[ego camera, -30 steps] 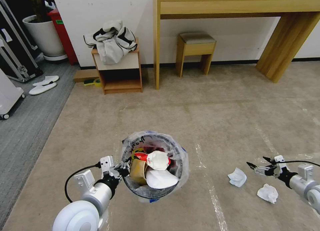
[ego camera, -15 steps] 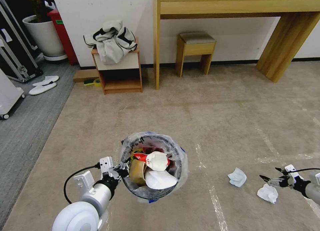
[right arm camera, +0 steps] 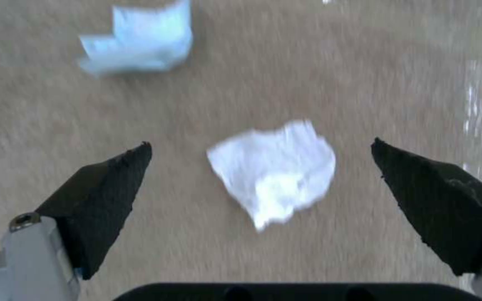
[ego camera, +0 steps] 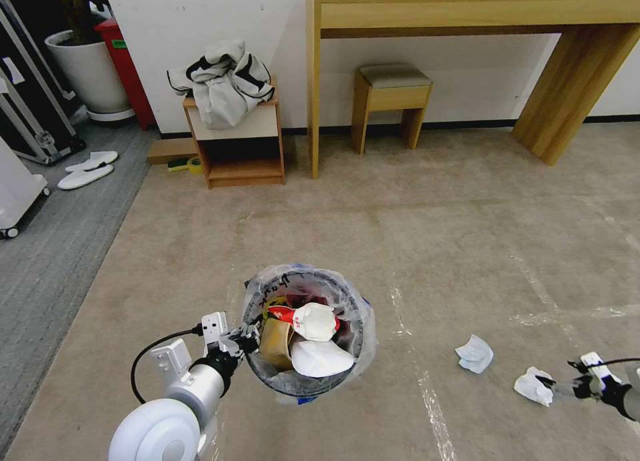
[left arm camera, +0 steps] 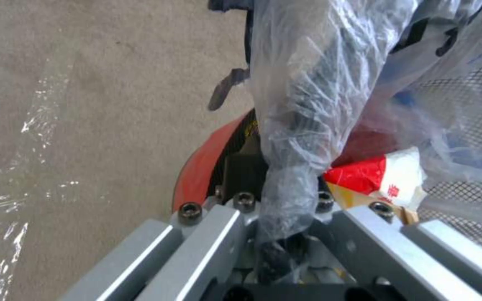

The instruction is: Pick up the trash bin and place the garbage on the floor into it.

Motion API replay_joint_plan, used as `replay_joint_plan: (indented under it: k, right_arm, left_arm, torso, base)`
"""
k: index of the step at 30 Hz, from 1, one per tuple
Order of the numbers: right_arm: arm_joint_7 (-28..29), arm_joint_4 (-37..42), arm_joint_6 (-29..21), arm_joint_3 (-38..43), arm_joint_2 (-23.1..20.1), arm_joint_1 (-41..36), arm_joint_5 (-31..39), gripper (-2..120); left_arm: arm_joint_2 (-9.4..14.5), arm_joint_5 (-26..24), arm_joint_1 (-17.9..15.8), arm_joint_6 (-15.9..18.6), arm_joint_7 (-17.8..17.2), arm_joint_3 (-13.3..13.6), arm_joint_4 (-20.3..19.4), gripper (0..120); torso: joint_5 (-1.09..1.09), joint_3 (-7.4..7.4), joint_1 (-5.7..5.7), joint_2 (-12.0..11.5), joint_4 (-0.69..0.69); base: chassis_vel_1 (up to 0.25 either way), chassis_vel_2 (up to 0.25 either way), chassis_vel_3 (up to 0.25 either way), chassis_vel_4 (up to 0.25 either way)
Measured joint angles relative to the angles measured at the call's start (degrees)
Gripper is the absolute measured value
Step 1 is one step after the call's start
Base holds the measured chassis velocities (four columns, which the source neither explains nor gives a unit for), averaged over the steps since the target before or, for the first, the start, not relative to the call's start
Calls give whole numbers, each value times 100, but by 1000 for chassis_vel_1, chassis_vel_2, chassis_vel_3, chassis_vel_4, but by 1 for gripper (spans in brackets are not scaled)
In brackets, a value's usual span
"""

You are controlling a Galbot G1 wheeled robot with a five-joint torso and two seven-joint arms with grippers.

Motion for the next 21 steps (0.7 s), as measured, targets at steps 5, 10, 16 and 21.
replay_joint_plan:
  k: [5,10,16,21]
  right_arm:
    - [-4,-342,39,-114,84,170,-78,100]
    - [-10,-827,133,-303,256,581,-211,100]
    - [15,-1279,255,-551,383,1057,-237,100]
    - [96,-1676,297,-768,495,1494,-237,100]
  left_arm:
    - [2,-2,-11,0,4,32,21,1]
    - [10,-2,-17,0,4,63,54,1]
    - [19,6,-15,-7,12,73,96,1]
    - [-31,37,-22,-15,16,106,130,1]
  torso:
    - [0,0,0,0,1]
    - [0,0,0,0,1]
    - [0,0,0,0,0]
    - [0,0,0,0,4]
  base:
    - [0,0,0,0]
    - [0,0,0,0]
    - [0,0,0,0]
    - [0,0,0,0]
